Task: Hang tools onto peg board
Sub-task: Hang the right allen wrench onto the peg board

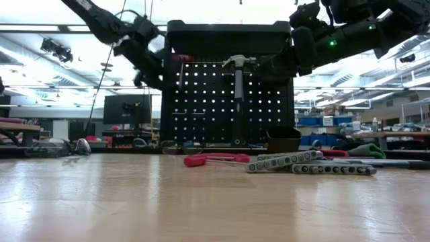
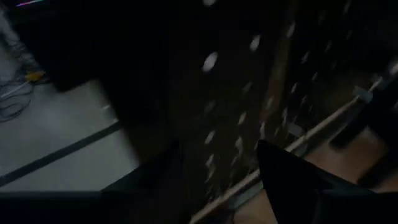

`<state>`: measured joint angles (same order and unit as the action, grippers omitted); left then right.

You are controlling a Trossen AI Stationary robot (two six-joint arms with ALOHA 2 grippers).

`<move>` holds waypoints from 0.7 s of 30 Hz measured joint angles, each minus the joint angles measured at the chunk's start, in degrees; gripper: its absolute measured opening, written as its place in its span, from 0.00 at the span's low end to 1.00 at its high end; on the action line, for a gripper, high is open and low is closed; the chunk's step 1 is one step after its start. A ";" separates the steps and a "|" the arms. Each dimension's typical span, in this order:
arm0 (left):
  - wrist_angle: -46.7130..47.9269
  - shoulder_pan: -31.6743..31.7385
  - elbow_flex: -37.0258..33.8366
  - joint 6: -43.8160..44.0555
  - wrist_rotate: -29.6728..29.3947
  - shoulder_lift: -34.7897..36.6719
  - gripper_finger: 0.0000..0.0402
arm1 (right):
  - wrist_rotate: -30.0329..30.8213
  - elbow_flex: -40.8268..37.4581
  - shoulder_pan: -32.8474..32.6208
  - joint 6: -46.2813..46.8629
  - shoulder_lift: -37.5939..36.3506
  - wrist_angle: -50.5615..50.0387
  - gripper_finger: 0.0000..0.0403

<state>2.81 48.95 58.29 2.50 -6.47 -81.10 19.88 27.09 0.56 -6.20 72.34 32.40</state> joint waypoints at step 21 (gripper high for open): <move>2.18 -38.81 -18.44 18.75 2.22 6.32 0.50 | -7.39 0.00 1.16 5.55 0.02 -11.31 0.54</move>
<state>4.99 10.14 39.86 21.24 -4.25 -74.78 12.49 27.09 1.72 -0.65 72.36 21.10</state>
